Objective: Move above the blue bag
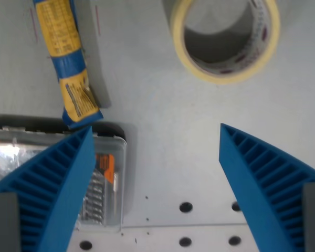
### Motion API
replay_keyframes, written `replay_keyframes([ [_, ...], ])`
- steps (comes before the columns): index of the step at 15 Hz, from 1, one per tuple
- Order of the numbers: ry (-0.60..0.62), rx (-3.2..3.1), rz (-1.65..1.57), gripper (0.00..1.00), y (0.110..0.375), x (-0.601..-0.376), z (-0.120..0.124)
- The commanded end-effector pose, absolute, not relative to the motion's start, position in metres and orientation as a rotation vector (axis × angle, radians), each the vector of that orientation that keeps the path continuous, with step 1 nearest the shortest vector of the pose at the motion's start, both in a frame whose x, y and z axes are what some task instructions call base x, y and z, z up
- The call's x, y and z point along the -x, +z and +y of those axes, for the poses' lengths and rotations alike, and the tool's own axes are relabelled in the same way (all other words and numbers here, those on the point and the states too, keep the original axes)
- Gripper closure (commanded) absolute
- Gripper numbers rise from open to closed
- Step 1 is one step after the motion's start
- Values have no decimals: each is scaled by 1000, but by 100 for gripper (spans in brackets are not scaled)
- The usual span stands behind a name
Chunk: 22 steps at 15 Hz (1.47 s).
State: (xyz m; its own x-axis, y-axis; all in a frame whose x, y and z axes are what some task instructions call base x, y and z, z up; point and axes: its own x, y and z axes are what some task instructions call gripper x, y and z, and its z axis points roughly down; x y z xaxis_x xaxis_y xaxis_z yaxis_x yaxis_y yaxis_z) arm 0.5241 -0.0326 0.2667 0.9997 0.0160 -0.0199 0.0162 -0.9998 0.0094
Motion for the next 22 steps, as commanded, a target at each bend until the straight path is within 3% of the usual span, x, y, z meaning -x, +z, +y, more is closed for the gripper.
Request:
replay_keyframes([
  [1, 37, -3112, 29, 0, 259, -526, -24],
  [22, 15, -3035, 113, 0, 168, -552, 39],
])
